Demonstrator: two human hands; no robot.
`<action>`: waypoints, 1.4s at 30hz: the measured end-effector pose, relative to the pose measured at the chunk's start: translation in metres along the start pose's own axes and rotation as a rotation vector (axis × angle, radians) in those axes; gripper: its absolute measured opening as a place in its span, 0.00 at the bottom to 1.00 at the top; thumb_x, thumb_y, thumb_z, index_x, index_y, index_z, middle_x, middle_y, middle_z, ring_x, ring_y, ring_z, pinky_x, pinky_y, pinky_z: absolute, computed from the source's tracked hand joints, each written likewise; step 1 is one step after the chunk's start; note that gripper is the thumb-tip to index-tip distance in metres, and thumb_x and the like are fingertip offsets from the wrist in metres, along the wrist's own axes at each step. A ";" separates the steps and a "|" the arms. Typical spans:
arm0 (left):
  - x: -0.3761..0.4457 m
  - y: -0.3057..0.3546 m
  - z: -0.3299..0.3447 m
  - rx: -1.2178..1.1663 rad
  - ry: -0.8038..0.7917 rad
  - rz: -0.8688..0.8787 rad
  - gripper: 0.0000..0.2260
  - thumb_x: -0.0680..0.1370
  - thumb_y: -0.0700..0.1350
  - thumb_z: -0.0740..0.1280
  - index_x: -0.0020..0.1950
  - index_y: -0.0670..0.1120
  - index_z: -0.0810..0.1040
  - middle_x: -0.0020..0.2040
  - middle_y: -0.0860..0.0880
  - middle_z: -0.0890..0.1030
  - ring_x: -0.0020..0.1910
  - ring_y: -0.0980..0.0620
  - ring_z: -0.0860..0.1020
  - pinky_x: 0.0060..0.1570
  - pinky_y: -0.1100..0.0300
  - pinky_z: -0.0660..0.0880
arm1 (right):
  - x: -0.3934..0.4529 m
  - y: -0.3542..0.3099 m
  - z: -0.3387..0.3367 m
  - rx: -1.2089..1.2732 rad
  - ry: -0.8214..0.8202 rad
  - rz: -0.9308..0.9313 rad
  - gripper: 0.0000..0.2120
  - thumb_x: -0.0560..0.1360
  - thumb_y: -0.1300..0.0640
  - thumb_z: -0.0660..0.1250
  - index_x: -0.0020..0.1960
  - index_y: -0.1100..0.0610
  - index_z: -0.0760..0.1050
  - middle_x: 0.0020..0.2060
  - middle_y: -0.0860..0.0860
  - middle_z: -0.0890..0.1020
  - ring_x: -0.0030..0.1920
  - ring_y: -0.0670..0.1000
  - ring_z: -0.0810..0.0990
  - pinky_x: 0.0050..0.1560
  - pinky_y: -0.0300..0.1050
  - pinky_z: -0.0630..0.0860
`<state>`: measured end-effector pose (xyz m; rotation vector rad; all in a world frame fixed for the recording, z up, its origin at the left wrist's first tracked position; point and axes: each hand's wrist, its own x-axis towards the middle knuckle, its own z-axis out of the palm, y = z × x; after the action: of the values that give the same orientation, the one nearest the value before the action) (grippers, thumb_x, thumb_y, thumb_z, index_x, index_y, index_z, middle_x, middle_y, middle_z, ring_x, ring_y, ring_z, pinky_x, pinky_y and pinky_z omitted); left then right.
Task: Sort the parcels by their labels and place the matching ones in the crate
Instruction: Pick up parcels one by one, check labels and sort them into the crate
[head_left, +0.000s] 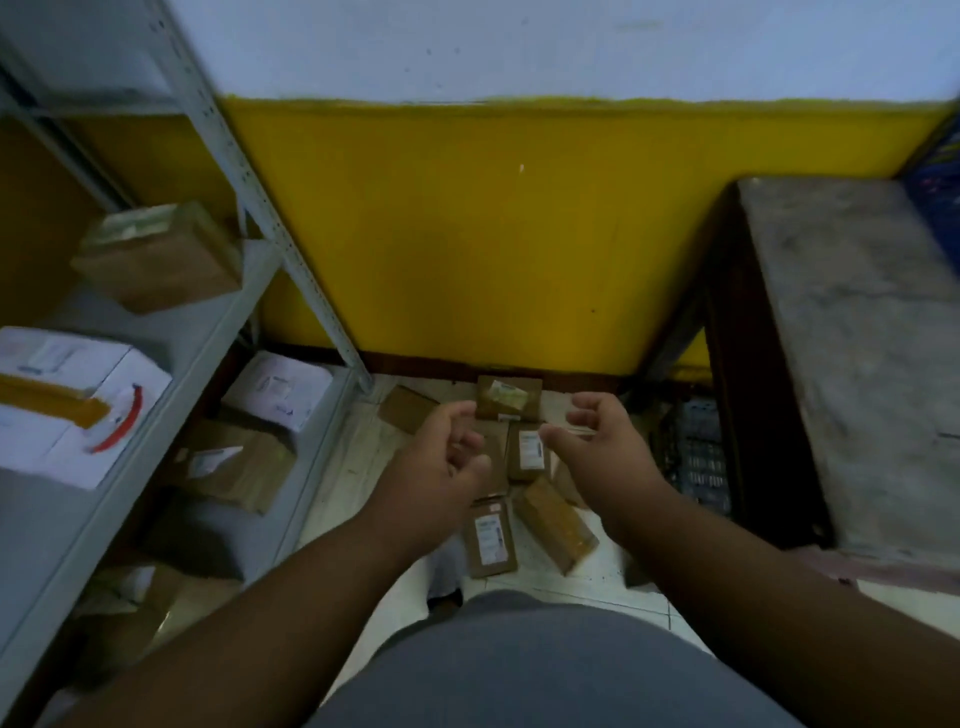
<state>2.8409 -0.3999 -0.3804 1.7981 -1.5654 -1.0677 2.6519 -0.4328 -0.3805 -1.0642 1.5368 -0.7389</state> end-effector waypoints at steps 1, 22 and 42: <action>0.022 0.000 -0.006 -0.010 -0.020 0.007 0.22 0.79 0.44 0.67 0.72 0.55 0.67 0.54 0.56 0.77 0.48 0.60 0.76 0.44 0.66 0.73 | 0.011 -0.003 0.001 0.034 0.017 0.028 0.17 0.77 0.55 0.71 0.60 0.45 0.67 0.48 0.40 0.73 0.46 0.41 0.75 0.37 0.38 0.73; 0.315 -0.108 0.134 -0.108 -0.390 -0.251 0.15 0.81 0.45 0.65 0.68 0.53 0.70 0.55 0.55 0.78 0.50 0.58 0.77 0.40 0.67 0.75 | 0.260 0.146 0.047 -0.058 0.314 0.414 0.31 0.72 0.43 0.74 0.71 0.47 0.68 0.58 0.45 0.75 0.57 0.49 0.77 0.61 0.56 0.77; 0.439 -0.424 0.475 0.414 -0.603 -0.194 0.16 0.80 0.48 0.64 0.68 0.49 0.73 0.60 0.46 0.78 0.55 0.47 0.79 0.53 0.52 0.79 | 0.502 0.586 0.069 -0.485 0.030 0.742 0.31 0.76 0.46 0.69 0.73 0.56 0.64 0.65 0.58 0.73 0.59 0.58 0.77 0.50 0.46 0.74</action>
<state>2.6953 -0.6936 -1.0804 2.0435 -2.1180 -1.5773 2.5622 -0.6446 -1.1201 -0.7148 2.0096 0.1392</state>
